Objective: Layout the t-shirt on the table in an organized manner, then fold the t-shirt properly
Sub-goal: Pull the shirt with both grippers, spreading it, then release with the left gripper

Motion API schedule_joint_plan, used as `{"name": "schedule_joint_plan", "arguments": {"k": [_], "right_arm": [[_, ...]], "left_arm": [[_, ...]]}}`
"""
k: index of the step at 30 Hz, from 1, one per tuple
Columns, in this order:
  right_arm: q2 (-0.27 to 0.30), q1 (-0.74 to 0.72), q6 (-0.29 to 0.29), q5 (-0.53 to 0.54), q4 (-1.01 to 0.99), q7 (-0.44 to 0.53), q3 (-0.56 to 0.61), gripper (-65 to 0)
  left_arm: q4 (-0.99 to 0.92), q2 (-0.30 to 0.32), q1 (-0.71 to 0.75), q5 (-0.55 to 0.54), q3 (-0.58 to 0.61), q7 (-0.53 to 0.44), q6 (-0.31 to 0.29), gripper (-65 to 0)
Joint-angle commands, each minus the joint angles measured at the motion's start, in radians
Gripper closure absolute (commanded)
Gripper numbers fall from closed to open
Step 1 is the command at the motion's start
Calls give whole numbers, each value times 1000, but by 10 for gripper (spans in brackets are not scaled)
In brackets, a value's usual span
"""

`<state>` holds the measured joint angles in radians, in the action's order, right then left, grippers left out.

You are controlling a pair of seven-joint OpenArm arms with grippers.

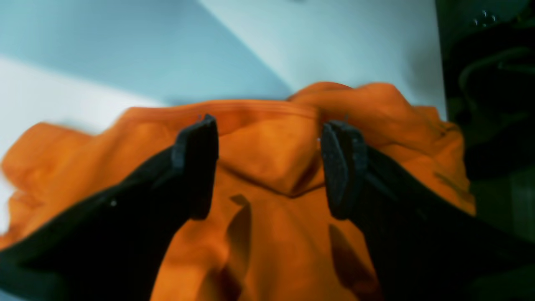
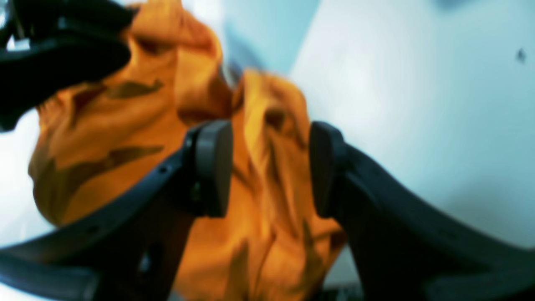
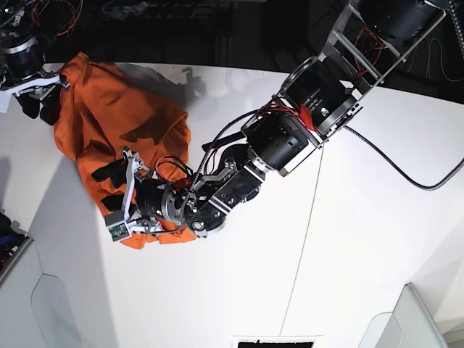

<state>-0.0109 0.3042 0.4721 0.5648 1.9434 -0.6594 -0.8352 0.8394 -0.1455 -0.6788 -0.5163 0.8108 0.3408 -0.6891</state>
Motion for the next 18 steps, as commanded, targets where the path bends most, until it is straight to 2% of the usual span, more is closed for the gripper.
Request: {"name": "schedule_joint_plan", "arguments": {"k": [1,3,8,10,13,18], "right_arm": [[11,-25,4,23,23,23,-5,-296],[11,-68,8,34,23,26,-4,-297],[28,-212,15,16,14,35,47,-296],[48,-279,14,-68,-8,50,117,-296],[92,-363,-8,-225,-104,123,266,-296],[153,-522,-20,-415,-393,221,492,-296]], "left_arm": [[37,-12,-39,-44,-36,-4,-9,-406],[79,5,-38,-90,-100,49,-9,-406],[206,116,-38,-156,-209,178,-9,-406],[244,165,-33,-190,-230,239,-9,-406],[263,237,-23,-248,-240,297,-9,-406],[263,339,27,-257,-239,295,-9,-406]]}}
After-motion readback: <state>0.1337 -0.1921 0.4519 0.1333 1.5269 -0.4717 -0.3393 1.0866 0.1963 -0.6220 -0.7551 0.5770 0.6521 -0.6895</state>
